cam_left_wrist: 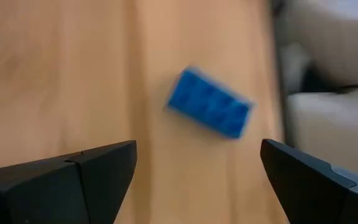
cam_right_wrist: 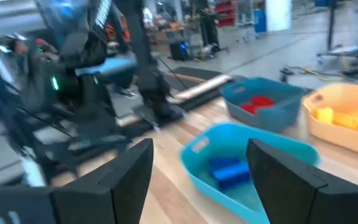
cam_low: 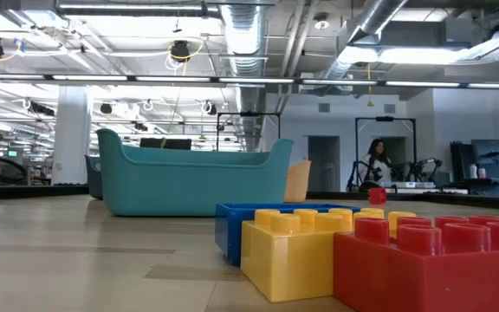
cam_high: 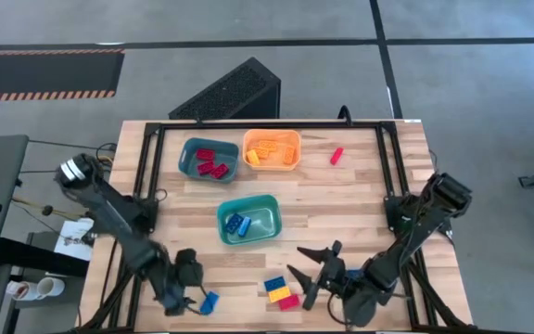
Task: Sort & place blocks by color
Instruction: Put the blue game piece into the green bin
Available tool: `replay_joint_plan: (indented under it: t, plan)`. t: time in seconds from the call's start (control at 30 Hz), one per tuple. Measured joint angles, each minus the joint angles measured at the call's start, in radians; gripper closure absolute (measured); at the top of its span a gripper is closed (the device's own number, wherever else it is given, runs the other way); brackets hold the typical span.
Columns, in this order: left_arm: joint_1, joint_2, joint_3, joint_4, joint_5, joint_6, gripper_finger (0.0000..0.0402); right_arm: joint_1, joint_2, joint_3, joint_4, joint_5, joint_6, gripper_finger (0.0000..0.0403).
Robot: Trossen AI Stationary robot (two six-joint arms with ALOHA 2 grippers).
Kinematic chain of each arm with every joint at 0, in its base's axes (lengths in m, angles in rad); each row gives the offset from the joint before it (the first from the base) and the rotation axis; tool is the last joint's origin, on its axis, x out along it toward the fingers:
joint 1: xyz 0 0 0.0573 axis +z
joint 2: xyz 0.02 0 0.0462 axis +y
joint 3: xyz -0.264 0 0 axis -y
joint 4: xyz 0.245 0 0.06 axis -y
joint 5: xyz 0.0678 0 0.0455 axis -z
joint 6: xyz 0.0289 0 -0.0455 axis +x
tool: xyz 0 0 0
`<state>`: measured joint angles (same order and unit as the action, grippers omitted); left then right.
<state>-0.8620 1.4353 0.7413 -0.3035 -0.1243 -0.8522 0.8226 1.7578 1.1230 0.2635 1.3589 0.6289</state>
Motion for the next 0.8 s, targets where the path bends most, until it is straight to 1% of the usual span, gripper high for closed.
replay_joint_plan:
  t: [0.07, 0.1, 0.13, 0.2, 0.27, 0.4, 0.53, 0.7, 0.8]
  plan:
    - [-0.036, 0.074, 0.115, -0.185, -0.058, -0.083, 0.0075, 0.010, -0.001, 0.034, 0.069, -0.003, -0.096, 0.0125]
    - [-0.048, 0.109, 0.166, -0.253, -0.081, -0.125, 0.0075, 0.015, -0.001, 0.049, 0.085, -0.005, -0.137, 0.0125]
    - [-0.058, 0.146, 0.207, -0.286, -0.100, -0.167, 0.0075, 0.019, -0.001, 0.063, 0.089, -0.012, -0.164, 0.0125]
    - [-0.077, 0.212, 0.263, -0.305, -0.126, -0.259, 0.0075, 0.023, -0.001, 0.081, 0.091, -0.027, -0.190, 0.0125]
    - [-0.086, 0.275, 0.304, -0.276, -0.108, -0.308, 0.0075, 0.024, -0.001, 0.087, 0.088, -0.028, -0.192, 0.0125]
    - [-0.080, 0.364, 0.373, -0.242, -0.039, -0.292, 0.0075, 0.021, -0.001, 0.087, 0.064, -0.027, -0.192, 0.0125]
    - [-0.060, 0.383, 0.392, -0.244, -0.055, -0.285, 0.0075, 0.021, -0.001, 0.087, 0.051, -0.028, -0.192, 0.0125]
    - [-0.013, 0.383, 0.364, -0.246, -0.091, -0.284, 0.0075, 0.019, -0.001, 0.087, 0.024, -0.028, -0.193, 0.0125]
    - [0.016, 0.383, 0.326, -0.221, -0.109, -0.280, 0.0075, 0.019, -0.001, 0.087, 0.019, -0.028, -0.193, 0.0125]
